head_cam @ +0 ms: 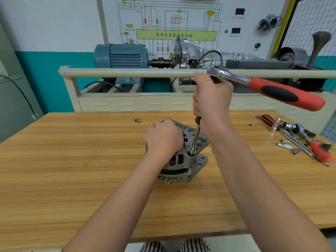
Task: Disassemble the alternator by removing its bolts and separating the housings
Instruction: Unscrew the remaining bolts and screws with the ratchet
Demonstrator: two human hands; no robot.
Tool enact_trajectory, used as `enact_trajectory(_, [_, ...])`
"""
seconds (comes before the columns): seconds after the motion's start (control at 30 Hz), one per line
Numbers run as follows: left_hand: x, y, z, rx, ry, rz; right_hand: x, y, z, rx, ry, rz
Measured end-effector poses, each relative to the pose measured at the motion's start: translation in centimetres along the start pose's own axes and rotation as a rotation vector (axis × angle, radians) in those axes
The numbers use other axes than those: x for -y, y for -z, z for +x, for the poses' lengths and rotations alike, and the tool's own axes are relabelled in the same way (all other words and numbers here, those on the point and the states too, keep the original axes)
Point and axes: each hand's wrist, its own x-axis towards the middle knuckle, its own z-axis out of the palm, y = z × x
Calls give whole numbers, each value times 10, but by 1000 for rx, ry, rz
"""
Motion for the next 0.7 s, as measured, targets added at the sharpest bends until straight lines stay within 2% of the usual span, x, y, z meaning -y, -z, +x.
enact_trajectory(0.1, [-3,0,-2,6,45,10,0,-1,-1,-60,35,-60])
enact_trajectory(0.17, [-4,0,-3,0,60,21,1,-1,-2,-36,44,-115])
enact_trajectory(0.43, [6,6,3,15,-147,-57,0,-4,-1,198,-89,44])
enact_trajectory(0.7, [10,7,6,22,-220,-122,0,-3,1,400,-114,54])
